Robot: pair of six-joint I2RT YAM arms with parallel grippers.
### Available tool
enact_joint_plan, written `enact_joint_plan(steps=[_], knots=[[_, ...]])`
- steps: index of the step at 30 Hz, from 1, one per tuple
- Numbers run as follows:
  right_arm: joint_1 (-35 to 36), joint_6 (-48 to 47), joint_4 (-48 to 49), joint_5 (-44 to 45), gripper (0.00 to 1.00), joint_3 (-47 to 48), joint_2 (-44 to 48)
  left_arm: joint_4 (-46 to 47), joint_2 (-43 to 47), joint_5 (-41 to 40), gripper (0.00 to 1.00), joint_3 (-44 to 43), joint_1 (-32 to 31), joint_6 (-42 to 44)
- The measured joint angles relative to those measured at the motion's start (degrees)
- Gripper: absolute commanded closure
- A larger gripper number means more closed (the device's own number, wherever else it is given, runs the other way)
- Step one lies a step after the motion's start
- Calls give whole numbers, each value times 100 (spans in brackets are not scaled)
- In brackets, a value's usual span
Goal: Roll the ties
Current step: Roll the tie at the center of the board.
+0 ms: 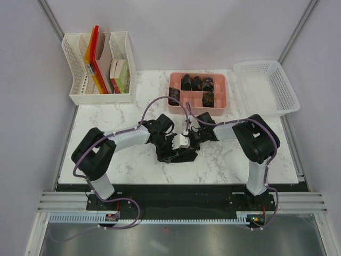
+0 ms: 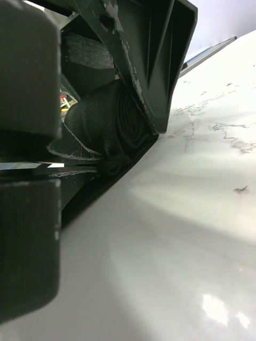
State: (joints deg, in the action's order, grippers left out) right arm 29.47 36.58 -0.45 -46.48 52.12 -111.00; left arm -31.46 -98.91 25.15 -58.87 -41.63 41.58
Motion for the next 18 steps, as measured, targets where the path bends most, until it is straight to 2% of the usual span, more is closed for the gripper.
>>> enact_joint_plan(steps=[5,14,18], knots=[[2,-44,-42,-74,100,81,-83,125,251,79,25,216,26,2],[4,-39,-24,-83,100,81,-90,420,101,50,24,225,24,-33],[4,-24,22,-120,100,81,-116,522,87,44,19,225,24,-68]])
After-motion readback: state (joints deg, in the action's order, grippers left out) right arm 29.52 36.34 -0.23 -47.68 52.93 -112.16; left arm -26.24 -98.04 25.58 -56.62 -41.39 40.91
